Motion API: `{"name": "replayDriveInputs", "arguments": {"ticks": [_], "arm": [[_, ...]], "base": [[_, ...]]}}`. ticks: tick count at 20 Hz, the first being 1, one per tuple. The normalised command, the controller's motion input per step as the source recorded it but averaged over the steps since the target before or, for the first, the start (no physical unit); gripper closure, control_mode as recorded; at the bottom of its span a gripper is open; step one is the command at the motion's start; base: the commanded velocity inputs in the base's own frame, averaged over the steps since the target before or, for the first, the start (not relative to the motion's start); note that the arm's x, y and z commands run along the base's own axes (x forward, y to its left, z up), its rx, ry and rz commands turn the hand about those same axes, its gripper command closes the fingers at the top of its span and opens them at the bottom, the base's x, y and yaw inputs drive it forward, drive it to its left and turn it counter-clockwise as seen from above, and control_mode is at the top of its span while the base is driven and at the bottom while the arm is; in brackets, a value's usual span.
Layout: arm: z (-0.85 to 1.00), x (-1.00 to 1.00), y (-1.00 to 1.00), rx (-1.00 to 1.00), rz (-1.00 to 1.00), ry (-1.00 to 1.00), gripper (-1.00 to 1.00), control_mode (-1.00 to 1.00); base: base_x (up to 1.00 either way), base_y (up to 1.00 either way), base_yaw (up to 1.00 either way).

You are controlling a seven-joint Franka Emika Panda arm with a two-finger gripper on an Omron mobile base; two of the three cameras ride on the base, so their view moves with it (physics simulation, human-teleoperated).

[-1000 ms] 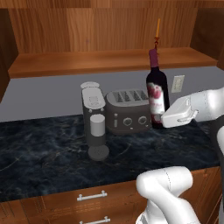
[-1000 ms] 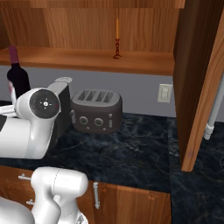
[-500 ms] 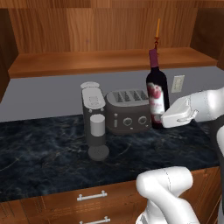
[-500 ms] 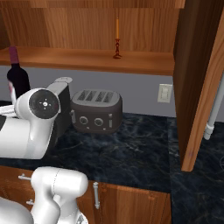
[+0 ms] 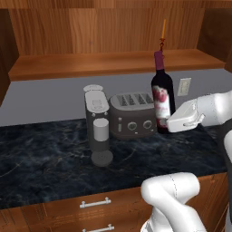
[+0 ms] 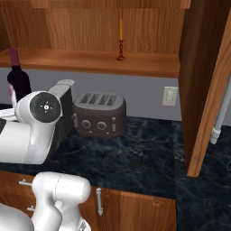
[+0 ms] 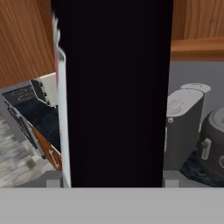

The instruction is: Get the candle and the wine from the cabinet and move them to the dining counter.

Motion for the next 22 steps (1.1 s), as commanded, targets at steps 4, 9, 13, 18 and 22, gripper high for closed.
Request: {"name": "replayDriveInputs", "arguments": {"ticks": [4,9,13,18,22], "arm": [[0.00,0.00,0.00,0.00,0.00,0.00,1.00,-1.00],[0.00,0.00,0.00,0.00,0.00,0.00,1.00,-1.00],[0.00,0.00,0.00,0.00,0.00,0.00,1.00,1.00],[0.00,0.00,0.00,0.00,0.00,0.00,1.00,1.00],[0.00,0.00,0.00,0.00,0.00,0.00,1.00,1.00]], "base": [[0.00,0.00,0.00],[0.00,0.00,0.00],[0.00,0.00,0.00],[0.00,0.00,0.00],[0.00,0.00,0.00]]}}
